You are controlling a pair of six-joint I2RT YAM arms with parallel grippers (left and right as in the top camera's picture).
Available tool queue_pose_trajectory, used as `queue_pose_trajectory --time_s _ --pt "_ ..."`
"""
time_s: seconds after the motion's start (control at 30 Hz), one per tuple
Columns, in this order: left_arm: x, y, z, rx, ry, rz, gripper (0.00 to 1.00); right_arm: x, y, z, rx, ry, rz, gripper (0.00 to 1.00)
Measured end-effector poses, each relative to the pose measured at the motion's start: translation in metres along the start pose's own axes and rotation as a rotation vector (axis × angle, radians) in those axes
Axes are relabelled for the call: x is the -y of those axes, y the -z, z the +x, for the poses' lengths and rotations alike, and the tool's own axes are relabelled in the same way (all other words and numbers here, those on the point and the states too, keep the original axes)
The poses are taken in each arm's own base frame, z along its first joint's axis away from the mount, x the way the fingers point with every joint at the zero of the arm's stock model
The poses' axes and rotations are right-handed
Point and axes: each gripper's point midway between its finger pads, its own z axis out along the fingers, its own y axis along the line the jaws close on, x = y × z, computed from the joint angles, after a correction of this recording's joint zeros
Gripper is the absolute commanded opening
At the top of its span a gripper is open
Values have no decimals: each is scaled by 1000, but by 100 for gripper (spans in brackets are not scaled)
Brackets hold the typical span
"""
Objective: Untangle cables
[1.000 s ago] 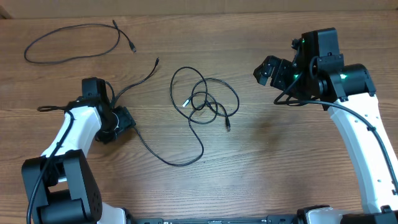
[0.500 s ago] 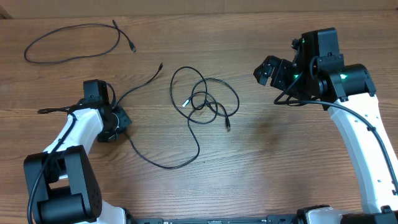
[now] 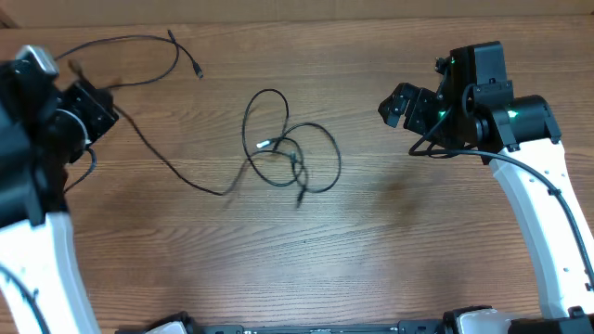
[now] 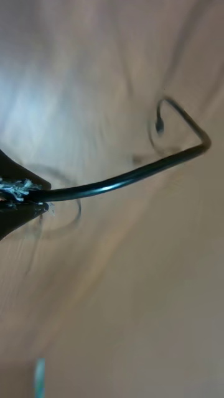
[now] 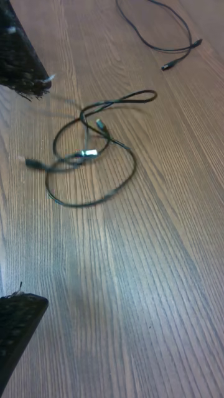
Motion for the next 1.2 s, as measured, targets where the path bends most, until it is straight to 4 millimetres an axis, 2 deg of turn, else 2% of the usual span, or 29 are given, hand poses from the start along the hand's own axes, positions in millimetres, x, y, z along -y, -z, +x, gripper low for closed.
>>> queue_pose_trajectory --time_s 0.1,0.23,0.33,0.4,0.43,0.5,0.53,0.57,0.67,0.73,0.87,0.97,1.03,1.13,1.2 --pt "72 40 -26 138 -109 326 4 0 0 0 0 0 0 100" --pt "147 103 -31 193 -210 696 4 0 0 0 -1 0 0 100" --pt "182 135 -28 176 -251 890 4 0 0 0 -1 0 0 100" --pt "208 164 -25 168 -280 1040 4 0 0 0 -1 0 1 100" --pt "209 165 -25 166 -281 1045 4 0 0 0 1 0 0 100" --pt "242 219 -15 215 -383 1253 4 0 0 0 1 0 -1 100" --pt "245 230 -12 231 -407 1288 4 0 0 0 1 0 -1 100" --pt "252 252 -8 285 -459 1356 5 0 0 0 0 0 0 100" --pt "257 280 -10 337 -420 1426 4 0 0 0 1 0 0 100" --pt "258 285 -20 337 -312 1445 4 0 0 0 0 0 -1 100" --pt "257 273 -30 319 -243 1439 4 0 0 0 0 0 0 100" --pt "254 238 -40 237 -149 1366 4 0 0 0 0 0 0 100" --pt "247 197 -48 167 -70 1274 4 0 0 0 0 0 0 100" --pt "238 161 -59 141 -29 1210 4 0 0 0 1 1 0 100" --pt "225 140 -73 162 0 1161 4 0 0 0 0 0 0 100"
